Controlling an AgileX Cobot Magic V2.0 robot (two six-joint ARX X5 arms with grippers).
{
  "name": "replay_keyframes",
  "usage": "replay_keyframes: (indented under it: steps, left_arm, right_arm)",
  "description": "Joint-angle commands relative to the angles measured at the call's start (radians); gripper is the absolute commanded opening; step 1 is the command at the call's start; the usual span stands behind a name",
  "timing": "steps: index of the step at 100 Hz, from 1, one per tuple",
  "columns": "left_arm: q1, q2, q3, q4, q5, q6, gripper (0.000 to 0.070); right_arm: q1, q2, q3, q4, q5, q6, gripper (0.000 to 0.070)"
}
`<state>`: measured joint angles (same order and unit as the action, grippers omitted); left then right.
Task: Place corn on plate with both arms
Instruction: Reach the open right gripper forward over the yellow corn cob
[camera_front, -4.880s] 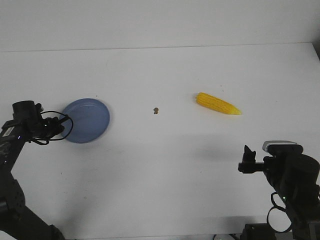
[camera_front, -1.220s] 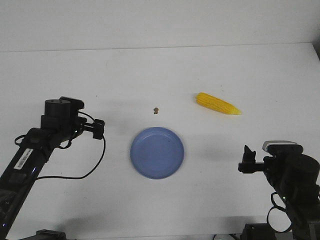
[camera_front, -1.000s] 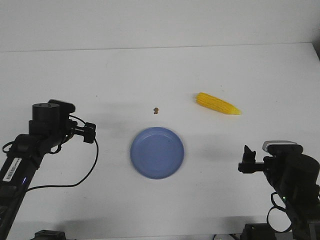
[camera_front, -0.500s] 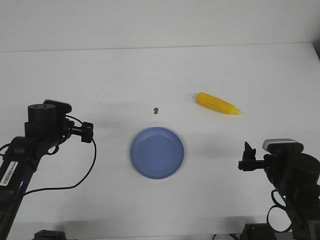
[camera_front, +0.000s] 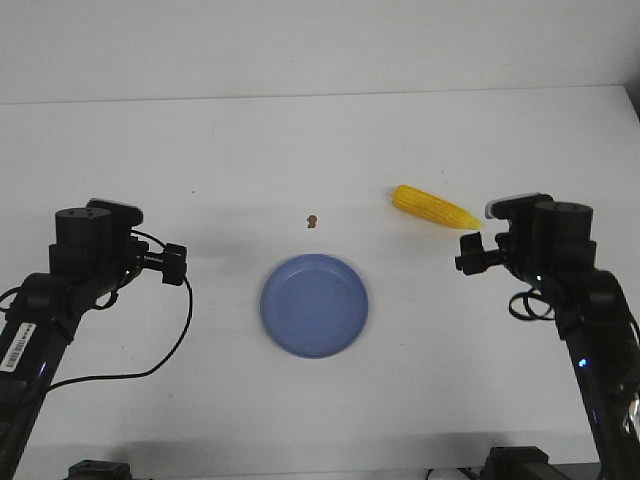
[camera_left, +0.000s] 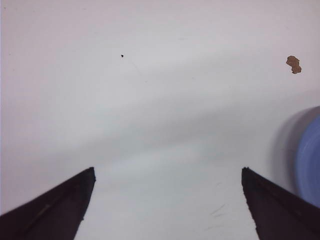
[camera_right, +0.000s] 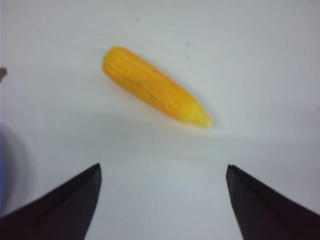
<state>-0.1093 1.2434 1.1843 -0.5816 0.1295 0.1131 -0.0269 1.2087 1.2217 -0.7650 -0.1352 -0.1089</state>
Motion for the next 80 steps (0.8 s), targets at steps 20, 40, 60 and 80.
replay_keyframes:
  steps: [20, 40, 60, 80]
  left_arm:
    - [-0.001, 0.007, 0.011, 0.01, 0.001, -0.006, 0.0595]
    - [-0.001, 0.007, 0.011, 0.016, 0.001, -0.006, 0.0595]
    - [-0.001, 0.007, 0.011, 0.025, 0.001, -0.006, 0.0595]
    - [-0.001, 0.007, 0.011, 0.03, 0.001, -0.006, 0.0595]
  right_arm:
    - [0.001, 0.291, 0.192, 0.002, -0.013, -0.146, 0.0526]
    - [0.0, 0.455, 0.259, 0.008, -0.105, -0.246, 0.0526]
    - [0.006, 0.563, 0.259, 0.063, -0.124, -0.282, 0.0526]
    - [0.009, 0.608, 0.259, 0.137, -0.125, -0.301, 0.0526]
